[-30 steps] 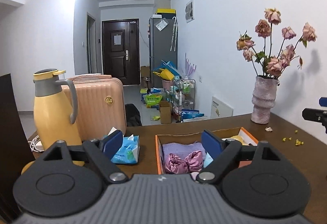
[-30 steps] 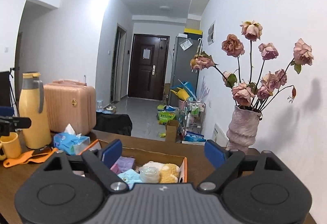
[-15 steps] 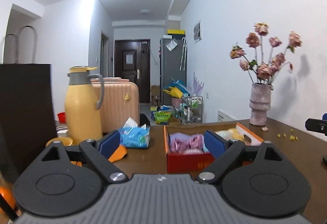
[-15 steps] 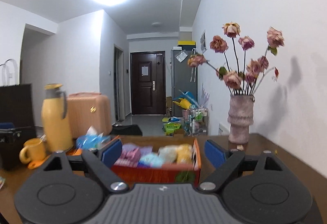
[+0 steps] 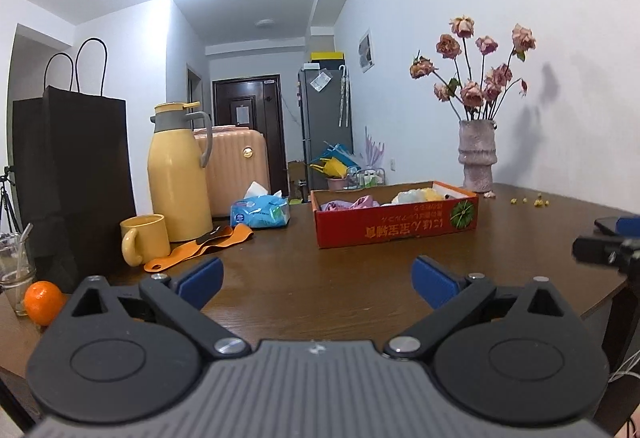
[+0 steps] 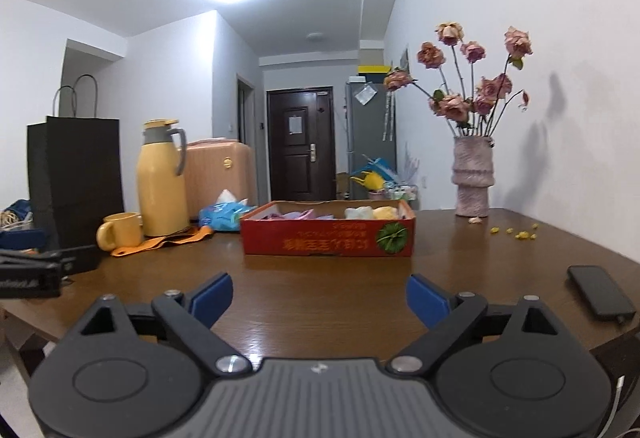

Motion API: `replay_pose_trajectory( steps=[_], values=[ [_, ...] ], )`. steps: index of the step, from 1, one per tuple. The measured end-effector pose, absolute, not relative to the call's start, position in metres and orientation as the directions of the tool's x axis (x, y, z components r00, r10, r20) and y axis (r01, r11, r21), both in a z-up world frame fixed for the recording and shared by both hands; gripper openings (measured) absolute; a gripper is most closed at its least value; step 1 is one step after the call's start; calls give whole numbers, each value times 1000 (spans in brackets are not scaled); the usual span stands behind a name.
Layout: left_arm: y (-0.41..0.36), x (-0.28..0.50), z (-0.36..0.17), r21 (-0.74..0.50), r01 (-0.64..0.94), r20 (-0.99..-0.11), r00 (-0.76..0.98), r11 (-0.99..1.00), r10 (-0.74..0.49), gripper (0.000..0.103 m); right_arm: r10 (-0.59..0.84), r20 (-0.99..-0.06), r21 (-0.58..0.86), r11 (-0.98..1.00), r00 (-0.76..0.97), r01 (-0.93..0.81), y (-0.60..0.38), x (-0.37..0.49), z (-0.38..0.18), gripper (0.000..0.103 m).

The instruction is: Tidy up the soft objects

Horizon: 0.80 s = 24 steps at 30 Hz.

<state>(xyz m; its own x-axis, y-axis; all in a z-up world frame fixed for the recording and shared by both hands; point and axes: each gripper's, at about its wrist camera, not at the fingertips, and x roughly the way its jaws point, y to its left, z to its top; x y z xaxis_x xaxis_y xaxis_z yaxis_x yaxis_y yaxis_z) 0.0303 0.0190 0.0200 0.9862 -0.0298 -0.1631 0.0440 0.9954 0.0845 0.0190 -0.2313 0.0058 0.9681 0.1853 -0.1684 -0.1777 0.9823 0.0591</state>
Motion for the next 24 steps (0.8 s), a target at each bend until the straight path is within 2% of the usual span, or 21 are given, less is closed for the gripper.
replay_pose_trajectory(
  steps=[6,12,24],
  values=[
    [17,25,24,71,58,-133,990,996,-49,103,180,-135,63,983,974,-172,-228,17,10,98],
    [18,28,22,60,65,-149,987,996,-56,103,163,-128,75,985,978,-154,-233,20,12,103],
    [22,31,21,52,53,-161,986,997,-44,103,162,-134,65,986,978,-155,-229,21,7,103]
  ],
)
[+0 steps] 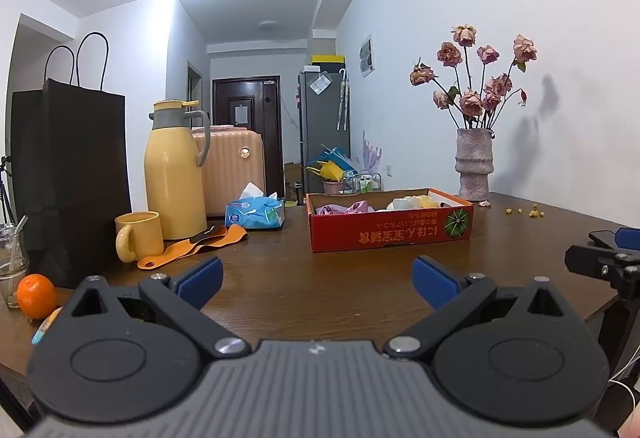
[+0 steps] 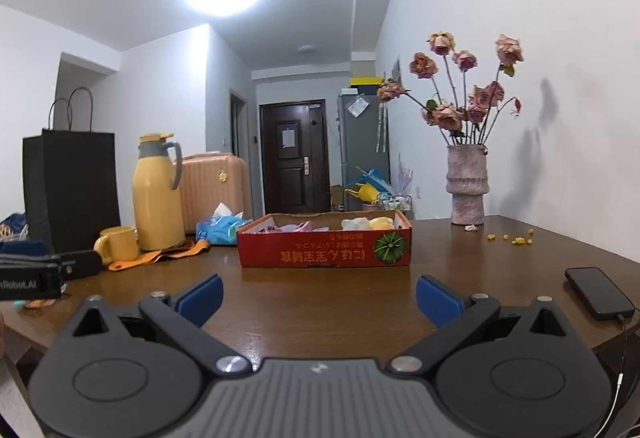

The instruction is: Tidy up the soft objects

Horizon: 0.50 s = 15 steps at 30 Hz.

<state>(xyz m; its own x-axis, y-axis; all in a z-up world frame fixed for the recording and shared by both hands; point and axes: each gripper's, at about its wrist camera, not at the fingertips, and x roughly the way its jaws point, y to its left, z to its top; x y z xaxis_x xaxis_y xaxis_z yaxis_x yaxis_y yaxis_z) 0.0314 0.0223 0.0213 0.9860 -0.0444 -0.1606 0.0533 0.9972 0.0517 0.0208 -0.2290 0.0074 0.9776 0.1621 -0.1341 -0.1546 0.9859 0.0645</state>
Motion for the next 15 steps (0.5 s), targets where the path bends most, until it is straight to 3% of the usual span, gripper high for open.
replay_pose_trajectory(
  steps=[15],
  values=[
    [24,30,22,47,49,-154,987,998,-41,103,162,-141,77,985,977,-152,-230,21,6,103]
  ],
)
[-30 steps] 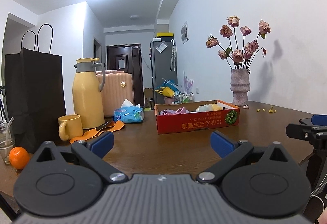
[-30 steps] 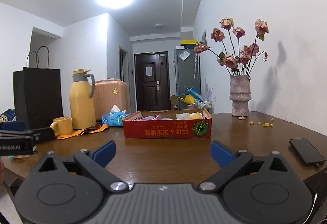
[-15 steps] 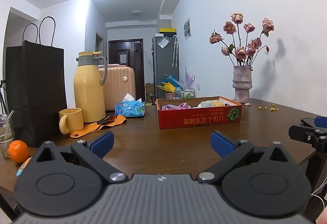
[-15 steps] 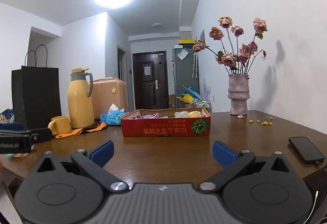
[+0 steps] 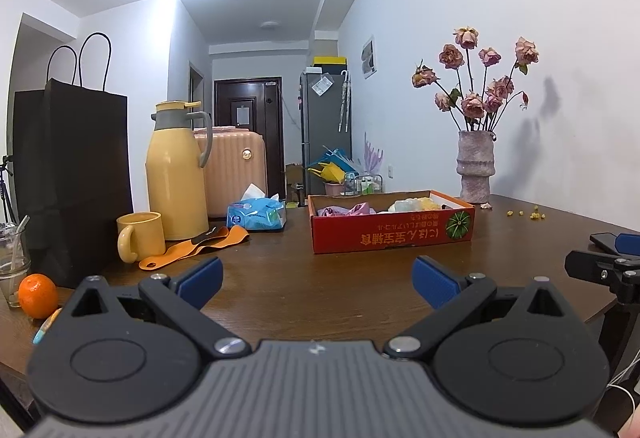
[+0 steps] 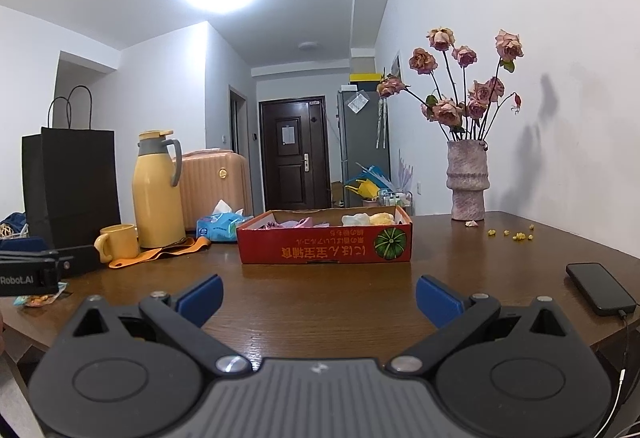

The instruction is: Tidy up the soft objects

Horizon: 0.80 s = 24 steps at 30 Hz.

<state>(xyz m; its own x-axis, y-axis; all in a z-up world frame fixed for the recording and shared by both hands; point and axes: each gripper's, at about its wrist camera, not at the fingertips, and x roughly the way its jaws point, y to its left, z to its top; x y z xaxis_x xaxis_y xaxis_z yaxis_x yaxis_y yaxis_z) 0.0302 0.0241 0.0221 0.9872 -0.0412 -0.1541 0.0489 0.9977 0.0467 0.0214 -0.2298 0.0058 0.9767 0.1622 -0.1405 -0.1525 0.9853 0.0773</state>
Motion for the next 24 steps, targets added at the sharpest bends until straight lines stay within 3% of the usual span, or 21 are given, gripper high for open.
replay_pose_trajectory(
  steps=[24],
  values=[
    [21,29,22,69,67,-153,987,995,-56,103,145,-149,87,987,978,-133,-231,23,4,103]
  ],
)
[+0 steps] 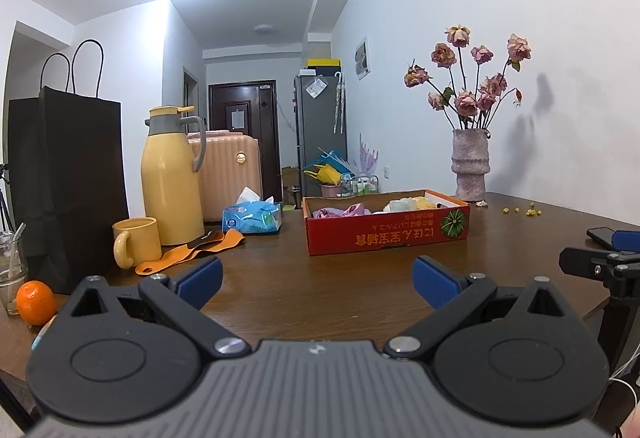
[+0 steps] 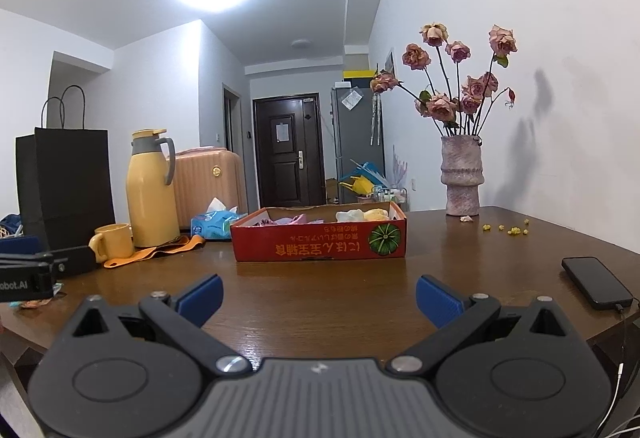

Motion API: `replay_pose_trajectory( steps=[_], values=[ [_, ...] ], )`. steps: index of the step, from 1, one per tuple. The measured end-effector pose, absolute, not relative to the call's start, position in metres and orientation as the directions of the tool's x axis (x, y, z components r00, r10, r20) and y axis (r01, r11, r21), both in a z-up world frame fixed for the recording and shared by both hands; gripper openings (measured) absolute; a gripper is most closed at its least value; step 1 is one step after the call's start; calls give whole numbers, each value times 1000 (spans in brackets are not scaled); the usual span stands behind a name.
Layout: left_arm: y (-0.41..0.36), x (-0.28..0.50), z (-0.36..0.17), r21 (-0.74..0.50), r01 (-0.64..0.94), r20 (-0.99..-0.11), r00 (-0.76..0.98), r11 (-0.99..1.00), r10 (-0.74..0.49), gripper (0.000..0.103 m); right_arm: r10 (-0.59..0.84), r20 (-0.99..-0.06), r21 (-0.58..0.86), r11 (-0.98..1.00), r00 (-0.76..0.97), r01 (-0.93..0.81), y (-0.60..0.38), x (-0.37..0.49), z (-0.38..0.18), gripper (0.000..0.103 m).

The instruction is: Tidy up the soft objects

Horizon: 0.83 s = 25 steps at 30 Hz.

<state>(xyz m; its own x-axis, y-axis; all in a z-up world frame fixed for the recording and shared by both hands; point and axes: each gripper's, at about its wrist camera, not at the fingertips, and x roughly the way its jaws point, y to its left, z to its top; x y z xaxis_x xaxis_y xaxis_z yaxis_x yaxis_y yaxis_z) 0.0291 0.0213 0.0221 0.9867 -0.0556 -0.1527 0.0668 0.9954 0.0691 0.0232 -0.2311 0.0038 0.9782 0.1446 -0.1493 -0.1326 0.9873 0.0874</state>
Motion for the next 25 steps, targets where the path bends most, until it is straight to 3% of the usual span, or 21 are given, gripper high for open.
replay_pose_trajectory(
  steps=[25],
  values=[
    [20,24,24,59,81,-121,990,995,-74,103,134,-119,105,987,984,-122,-232,19,4,103]
  ],
)
